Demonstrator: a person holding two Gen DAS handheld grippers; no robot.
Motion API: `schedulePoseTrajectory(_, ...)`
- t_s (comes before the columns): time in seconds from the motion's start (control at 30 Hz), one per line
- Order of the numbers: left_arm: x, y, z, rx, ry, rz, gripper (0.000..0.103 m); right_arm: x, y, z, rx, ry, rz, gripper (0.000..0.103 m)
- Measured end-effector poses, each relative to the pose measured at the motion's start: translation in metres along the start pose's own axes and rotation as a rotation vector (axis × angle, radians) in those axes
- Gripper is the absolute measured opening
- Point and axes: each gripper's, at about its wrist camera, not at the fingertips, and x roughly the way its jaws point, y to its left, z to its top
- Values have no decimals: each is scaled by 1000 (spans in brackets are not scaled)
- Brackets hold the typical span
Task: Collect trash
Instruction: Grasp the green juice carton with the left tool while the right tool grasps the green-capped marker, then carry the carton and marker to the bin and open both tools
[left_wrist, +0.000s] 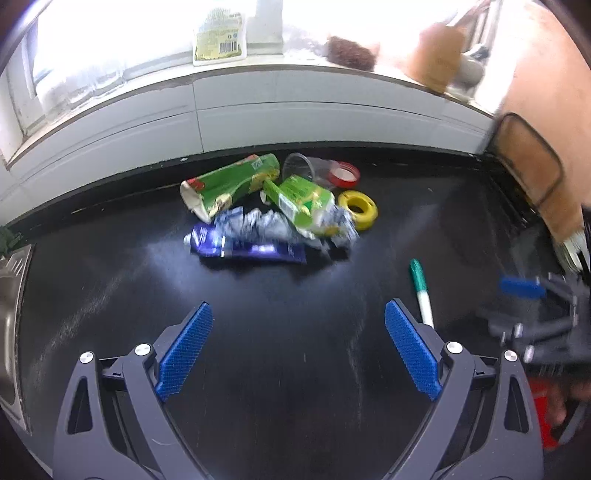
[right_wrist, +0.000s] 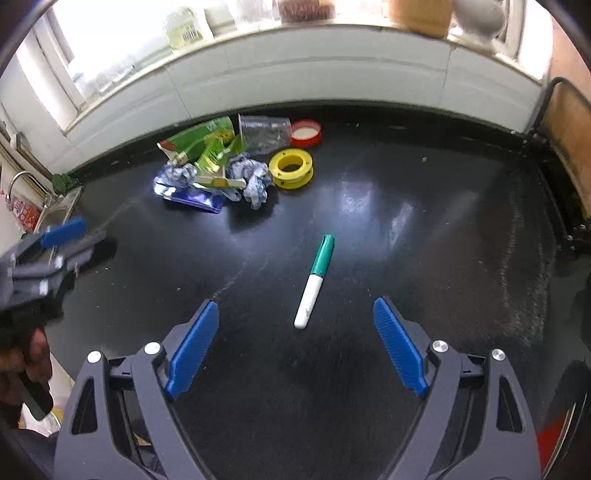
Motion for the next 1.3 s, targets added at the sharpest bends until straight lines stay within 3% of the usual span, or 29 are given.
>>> schedulePoseTrajectory(0.17, 49, 2, 48, -75, 34, 19, 92, 42, -5, 11, -35, 75, -14, 78)
schedulePoseTrajectory(0.37, 107, 10, 91, -147, 86, 28, 88, 81, -16, 16, -53, 172, 8, 62)
schedulePoseTrajectory(0.47, 126, 12, 96, -140, 121, 18, 72, 92, -20, 17, -58, 201, 18, 55)
schedulePoseTrajectory(0.53, 136, 13, 95, -138, 152, 7, 50, 94, -18, 18, -86, 186, 2, 53)
schedulePoseTrajectory(0.57, 137, 12, 94, -138, 156, 7, 44, 95, -16, 19, -102, 183, -6, 49)
schedulePoseTrajectory(0.63, 138, 11, 91, -136, 157, 8, 20, 96, -14, 19, -123, 174, -13, 29)
schedulePoseTrajectory(0.67, 137, 9, 90, -134, 155, 13, 16, 96, -13, 19, -129, 177, -10, 15)
schedulePoseTrajectory(0.7, 134, 8, 89, -140, 147, 5, 10, 95, -12, 18, -130, 177, -3, 14)
schedulePoseTrajectory(1.0, 78, -1, 79, -93, 73, 4, 8, 58, -11, 18, -141, 100, -2, 14)
schedulePoseTrajectory(1.3, 3, 4, 26, -73, 26, 44, 8, 2, -1, 21, -127, -7, 16, 14)
